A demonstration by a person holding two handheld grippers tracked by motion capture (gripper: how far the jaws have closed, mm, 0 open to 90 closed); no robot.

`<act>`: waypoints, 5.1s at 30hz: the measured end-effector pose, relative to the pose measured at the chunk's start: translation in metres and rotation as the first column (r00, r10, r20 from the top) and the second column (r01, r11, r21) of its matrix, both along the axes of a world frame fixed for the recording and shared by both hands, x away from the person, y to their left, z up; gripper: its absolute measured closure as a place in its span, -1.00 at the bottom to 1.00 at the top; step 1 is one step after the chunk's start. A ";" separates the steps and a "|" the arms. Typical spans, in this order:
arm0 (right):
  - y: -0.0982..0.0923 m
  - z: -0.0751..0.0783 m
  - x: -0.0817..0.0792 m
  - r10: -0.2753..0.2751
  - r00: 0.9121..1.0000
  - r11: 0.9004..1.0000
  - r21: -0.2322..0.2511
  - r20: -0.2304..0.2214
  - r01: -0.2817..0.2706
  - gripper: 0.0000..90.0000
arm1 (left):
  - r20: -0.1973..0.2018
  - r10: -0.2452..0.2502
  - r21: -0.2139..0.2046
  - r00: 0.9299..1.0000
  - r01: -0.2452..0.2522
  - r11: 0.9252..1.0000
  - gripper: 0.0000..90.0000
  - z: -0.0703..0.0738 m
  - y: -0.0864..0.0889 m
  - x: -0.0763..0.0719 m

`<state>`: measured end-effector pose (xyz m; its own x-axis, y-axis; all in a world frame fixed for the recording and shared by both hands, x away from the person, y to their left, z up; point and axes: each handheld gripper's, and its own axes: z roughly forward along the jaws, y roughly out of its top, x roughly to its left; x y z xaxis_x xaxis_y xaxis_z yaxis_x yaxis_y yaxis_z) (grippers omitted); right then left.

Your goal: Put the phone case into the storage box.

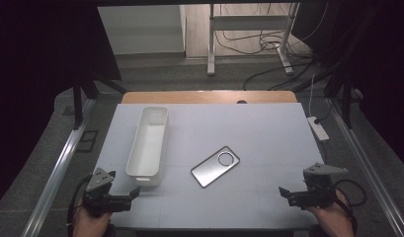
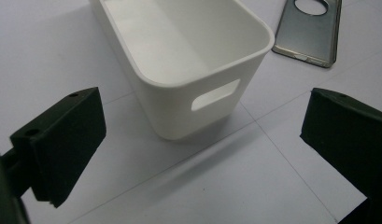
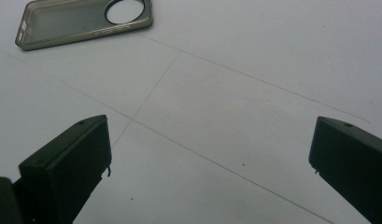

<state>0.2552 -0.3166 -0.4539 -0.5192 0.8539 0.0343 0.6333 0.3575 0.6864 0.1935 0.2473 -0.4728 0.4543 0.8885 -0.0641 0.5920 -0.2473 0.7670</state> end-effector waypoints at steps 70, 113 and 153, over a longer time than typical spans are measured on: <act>0.061 -0.009 0.035 0.229 0.973 0.972 0.051 -0.022 -0.228 -1.00 | -0.007 -0.007 -0.013 1.000 0.007 1.000 -0.98 0.000 0.001 0.000; 0.123 -0.017 0.070 0.335 0.940 0.942 0.028 -0.068 -0.334 -1.00 | -0.001 -0.022 -0.025 1.000 0.022 0.999 -0.98 0.000 0.002 -0.001; 0.211 -0.035 0.088 0.388 0.912 0.911 -0.094 -0.137 -0.402 -0.89 | 0.012 -0.012 -0.027 1.000 0.012 1.000 -0.98 0.000 0.003 -0.002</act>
